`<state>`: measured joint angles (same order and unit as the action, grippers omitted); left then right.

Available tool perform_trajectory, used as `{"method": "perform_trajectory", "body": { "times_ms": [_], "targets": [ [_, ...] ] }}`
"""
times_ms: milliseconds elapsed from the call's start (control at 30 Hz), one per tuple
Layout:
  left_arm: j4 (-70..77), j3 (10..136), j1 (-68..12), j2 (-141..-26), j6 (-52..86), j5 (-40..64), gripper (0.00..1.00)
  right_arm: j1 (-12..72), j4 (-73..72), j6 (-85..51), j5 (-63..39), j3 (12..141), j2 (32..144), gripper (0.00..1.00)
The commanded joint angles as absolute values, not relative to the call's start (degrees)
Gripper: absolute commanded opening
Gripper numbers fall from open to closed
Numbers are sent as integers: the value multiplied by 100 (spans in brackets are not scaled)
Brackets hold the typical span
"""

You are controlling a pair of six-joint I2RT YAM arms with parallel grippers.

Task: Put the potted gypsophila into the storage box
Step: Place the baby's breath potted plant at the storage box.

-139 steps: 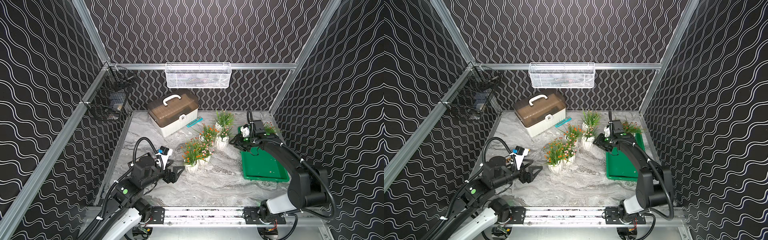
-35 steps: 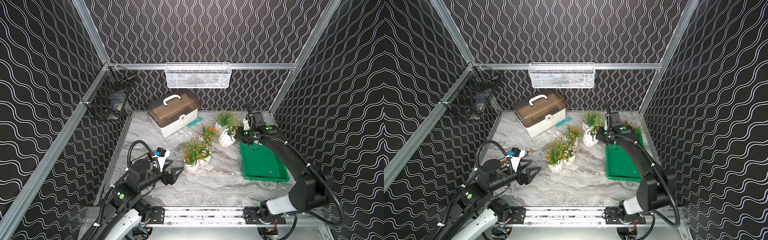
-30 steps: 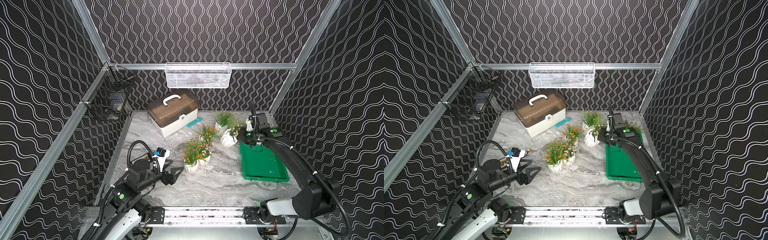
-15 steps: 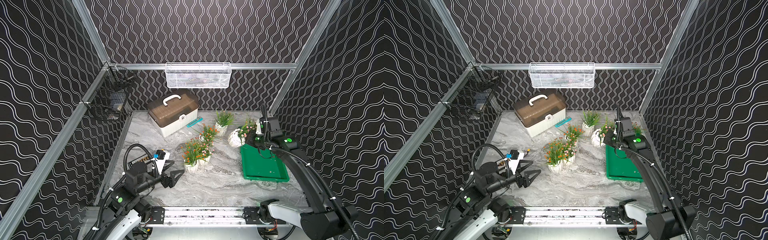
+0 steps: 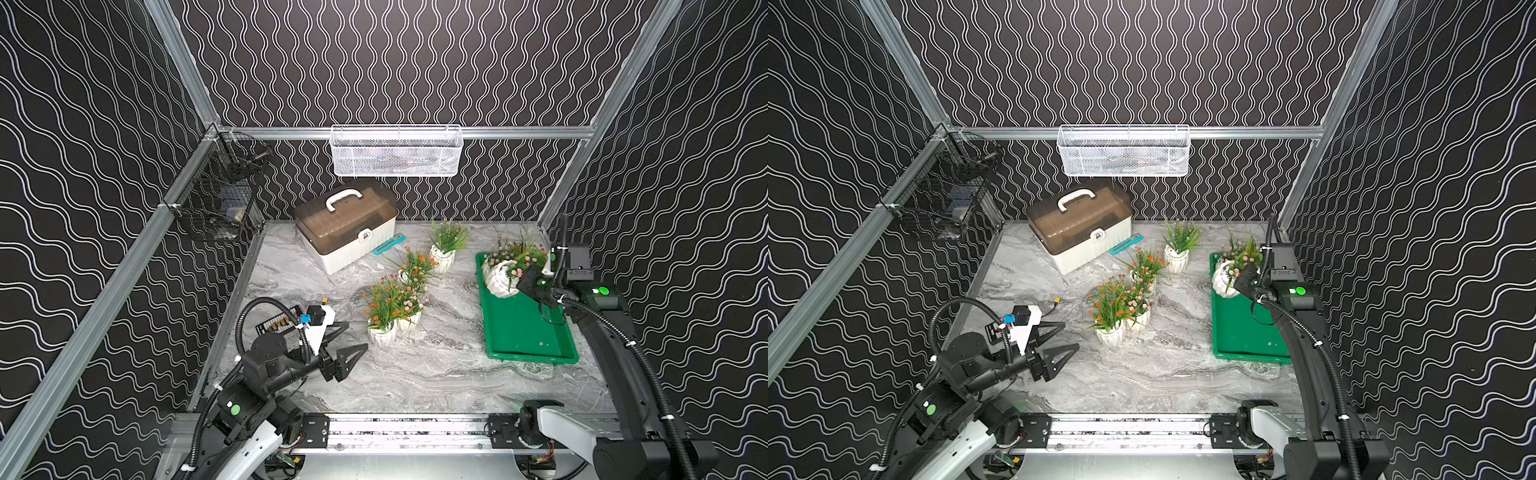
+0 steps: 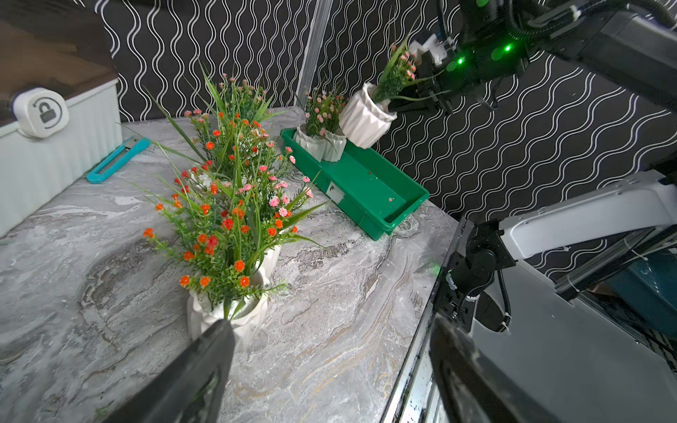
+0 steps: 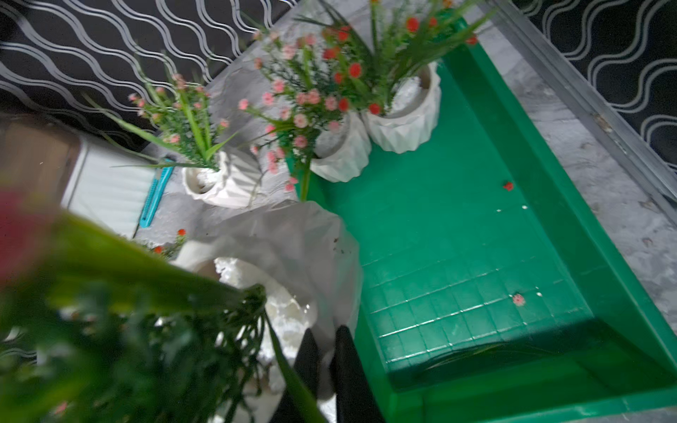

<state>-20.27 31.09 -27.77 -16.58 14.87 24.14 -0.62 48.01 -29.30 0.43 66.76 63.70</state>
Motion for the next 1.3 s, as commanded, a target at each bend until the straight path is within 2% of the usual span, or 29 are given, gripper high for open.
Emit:
{"method": "perform_trajectory", "body": {
  "times_ms": [0,433,933,1267],
  "targets": [
    [-1738,3076,-2773,-1562,1336,2361,87,-334,4417,-2868,-287,6523,6422,0],
    [-1845,3134,-2777,-1690,1283,2426,88,-838,3958,-2761,-442,5961,7105,0],
    [-1911,3164,-2769,-1741,1249,2381,87,-879,3535,-2751,-713,6369,8403,0],
    [-1922,3173,-2768,-1729,1230,2400,87,-870,3419,-2735,-668,6451,8827,0]
  ]
}}
